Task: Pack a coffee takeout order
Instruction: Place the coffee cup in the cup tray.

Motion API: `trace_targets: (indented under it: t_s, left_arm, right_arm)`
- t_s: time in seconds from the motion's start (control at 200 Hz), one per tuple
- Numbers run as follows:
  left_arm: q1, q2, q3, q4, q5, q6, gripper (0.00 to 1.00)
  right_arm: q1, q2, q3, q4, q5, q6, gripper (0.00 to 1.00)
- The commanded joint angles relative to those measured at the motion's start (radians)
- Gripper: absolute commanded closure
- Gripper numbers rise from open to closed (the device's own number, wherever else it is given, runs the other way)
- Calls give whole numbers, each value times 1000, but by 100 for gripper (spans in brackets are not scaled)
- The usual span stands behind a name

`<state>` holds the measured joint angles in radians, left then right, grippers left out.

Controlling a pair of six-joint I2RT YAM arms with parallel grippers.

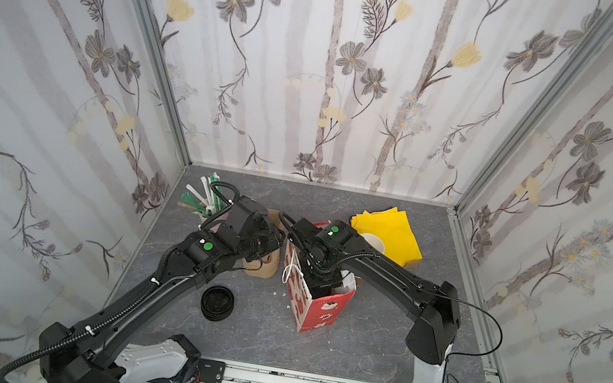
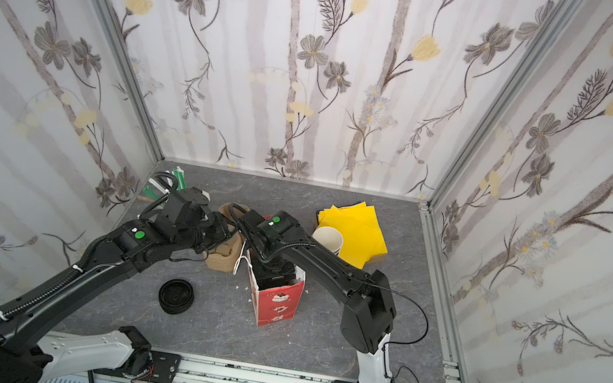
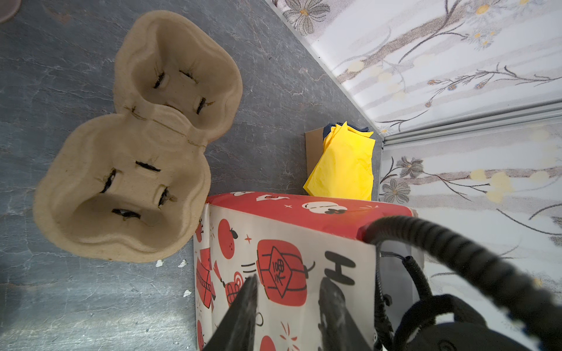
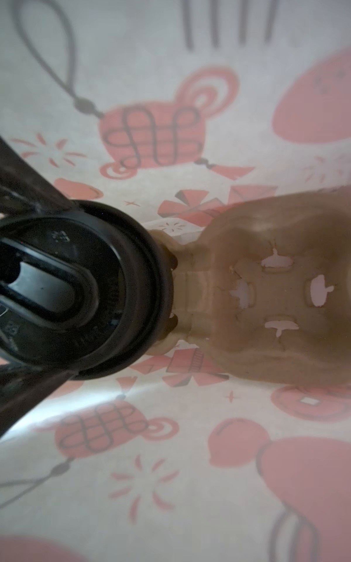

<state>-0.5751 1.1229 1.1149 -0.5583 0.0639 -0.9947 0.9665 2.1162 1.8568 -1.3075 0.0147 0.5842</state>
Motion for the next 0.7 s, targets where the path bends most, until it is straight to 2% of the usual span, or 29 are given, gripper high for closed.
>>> trace_targets:
  t_s: [0.0, 0.694]
  left_arm:
    - [0, -2, 2, 25, -2, 2, 65]
    - [1, 1, 5, 26, 0, 3, 65]
  right_arm:
    - [3, -10, 25, -3, 10, 10, 43]
    - [7, -13, -24, 41, -11, 12, 44]
